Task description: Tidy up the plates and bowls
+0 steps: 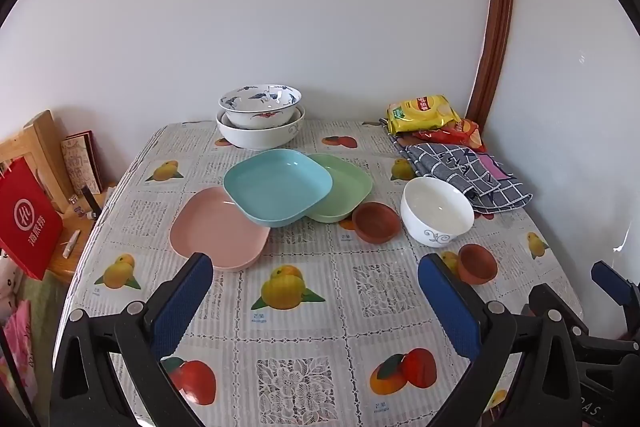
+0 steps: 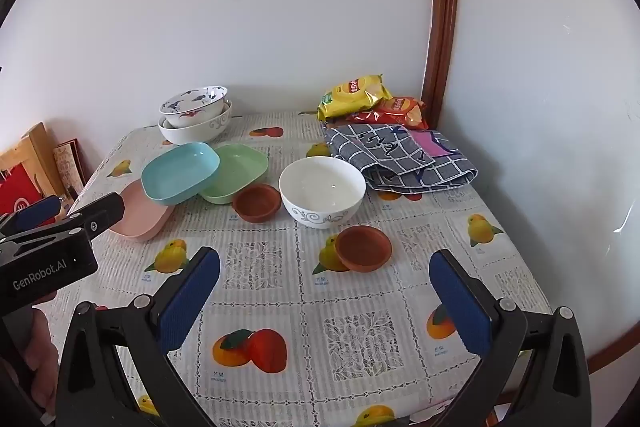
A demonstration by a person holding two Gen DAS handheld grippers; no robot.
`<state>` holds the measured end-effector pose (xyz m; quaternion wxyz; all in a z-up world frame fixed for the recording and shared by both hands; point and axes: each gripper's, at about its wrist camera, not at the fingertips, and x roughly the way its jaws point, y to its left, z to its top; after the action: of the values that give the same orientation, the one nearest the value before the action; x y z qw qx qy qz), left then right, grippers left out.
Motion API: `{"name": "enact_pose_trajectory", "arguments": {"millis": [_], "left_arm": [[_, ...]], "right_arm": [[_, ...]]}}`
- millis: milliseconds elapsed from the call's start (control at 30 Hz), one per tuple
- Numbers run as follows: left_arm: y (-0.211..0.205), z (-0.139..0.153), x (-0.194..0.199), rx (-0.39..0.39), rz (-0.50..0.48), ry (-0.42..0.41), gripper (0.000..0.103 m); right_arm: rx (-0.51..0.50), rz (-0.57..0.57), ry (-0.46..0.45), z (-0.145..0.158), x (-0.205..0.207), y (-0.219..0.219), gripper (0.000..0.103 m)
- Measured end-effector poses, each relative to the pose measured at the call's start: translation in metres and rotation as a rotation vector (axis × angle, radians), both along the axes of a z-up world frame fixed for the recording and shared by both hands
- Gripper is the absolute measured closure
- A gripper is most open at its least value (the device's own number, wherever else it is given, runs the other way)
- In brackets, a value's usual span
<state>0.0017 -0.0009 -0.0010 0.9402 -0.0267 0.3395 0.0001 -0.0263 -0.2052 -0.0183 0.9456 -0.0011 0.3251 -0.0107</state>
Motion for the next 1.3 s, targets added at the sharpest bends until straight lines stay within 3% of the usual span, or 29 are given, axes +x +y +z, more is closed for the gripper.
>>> {"name": "enact_pose_trajectory", "arguments": {"millis": [133, 1300], "left_arm": [[-0.001, 0.000, 0.001, -0.007, -0.031, 0.003, 0.000], [0.004, 0.005, -0.011, 0.000, 0.012, -0.018, 0.000]], "right_arm": [[-0.006, -0.001, -0.004, -0.001, -0.001, 0.000, 0.000], [0.005, -0.011, 0.001, 0.008, -0.005, 0.002, 0.000]]}}
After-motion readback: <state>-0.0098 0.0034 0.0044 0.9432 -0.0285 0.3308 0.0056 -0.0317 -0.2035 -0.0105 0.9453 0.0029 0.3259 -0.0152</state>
